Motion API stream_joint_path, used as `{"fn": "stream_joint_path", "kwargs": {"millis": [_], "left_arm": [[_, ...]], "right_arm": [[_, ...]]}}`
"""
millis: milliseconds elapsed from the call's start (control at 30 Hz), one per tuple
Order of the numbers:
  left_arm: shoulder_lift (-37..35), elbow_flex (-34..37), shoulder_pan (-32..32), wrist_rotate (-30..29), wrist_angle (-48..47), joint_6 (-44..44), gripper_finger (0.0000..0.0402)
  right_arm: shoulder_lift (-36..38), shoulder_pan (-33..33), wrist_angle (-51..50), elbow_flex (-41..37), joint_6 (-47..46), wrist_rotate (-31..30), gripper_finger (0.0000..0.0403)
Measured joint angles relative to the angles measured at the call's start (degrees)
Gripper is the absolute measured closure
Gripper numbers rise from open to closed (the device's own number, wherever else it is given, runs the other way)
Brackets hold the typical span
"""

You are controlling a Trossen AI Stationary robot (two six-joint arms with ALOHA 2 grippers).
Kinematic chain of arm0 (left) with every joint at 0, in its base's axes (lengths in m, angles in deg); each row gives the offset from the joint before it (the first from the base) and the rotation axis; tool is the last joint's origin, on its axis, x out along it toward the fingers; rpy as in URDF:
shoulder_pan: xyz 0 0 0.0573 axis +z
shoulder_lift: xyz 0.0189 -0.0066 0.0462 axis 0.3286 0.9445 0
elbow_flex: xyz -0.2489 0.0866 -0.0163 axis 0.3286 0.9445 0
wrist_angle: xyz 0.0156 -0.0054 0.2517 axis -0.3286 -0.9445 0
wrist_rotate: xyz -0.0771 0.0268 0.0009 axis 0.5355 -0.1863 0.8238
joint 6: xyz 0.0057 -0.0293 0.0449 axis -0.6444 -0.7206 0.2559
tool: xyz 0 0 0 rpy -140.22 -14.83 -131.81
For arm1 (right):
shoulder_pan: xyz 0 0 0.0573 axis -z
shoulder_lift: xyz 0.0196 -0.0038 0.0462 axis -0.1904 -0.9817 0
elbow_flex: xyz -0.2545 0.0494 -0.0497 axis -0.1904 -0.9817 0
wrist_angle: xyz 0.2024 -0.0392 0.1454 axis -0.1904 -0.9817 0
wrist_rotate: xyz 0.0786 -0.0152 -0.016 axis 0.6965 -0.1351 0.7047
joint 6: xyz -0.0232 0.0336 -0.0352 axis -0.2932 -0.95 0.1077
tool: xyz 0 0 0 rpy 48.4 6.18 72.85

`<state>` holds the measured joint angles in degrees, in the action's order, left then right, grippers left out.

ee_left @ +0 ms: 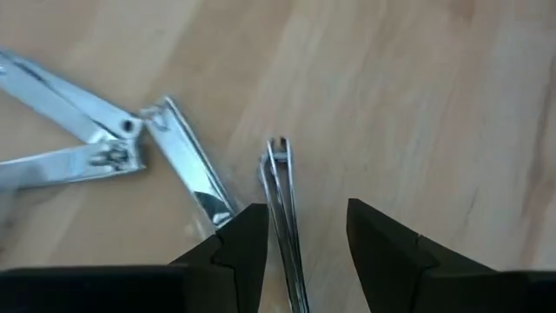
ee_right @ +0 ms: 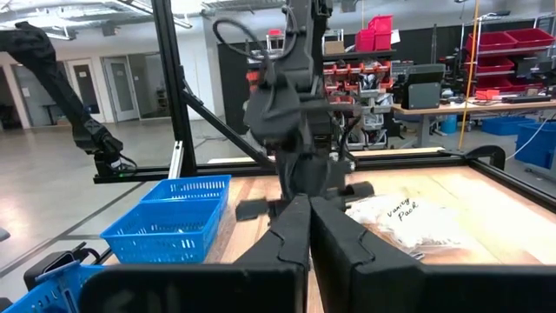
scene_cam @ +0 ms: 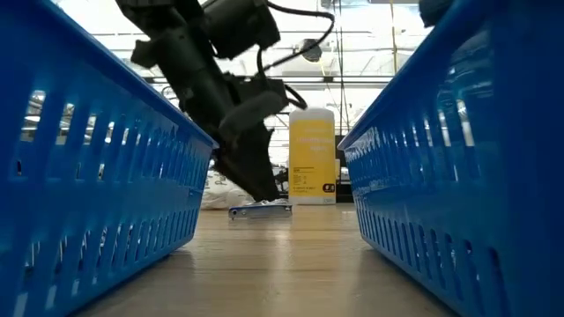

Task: Pick & Place Travel size toiletries
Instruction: Put the silver nail cutter into the blue basket

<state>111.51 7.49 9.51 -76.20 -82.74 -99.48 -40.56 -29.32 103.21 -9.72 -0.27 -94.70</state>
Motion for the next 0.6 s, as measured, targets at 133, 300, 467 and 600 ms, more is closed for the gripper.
{"fn": "stream_joint_path", "kwargs": {"millis": [133,300,467,600], "left_arm": [[2.88,0.00,-0.09,-0.62,1.09,2.47,0.0250],[5.18,-0.24,-0.08,-1.45,2.13,2.15,0.0250],[5.61,-0.25,-0.37,-1.46,1.97,3.29,0.0250],[5.69,-0.23,-0.90,-1.60,1.73,3.72,0.0250]], "right_arm": [[0.02,-0.02,0.01,0.00,0.00,0.02,0.0399],[0.02,-0.01,0.01,0.00,0.00,0.01,0.0399],[-0.01,0.00,0.00,0.00,0.00,0.00,0.0399],[0.02,-0.02,0.01,0.00,0.00,0.00,0.0399]]}}
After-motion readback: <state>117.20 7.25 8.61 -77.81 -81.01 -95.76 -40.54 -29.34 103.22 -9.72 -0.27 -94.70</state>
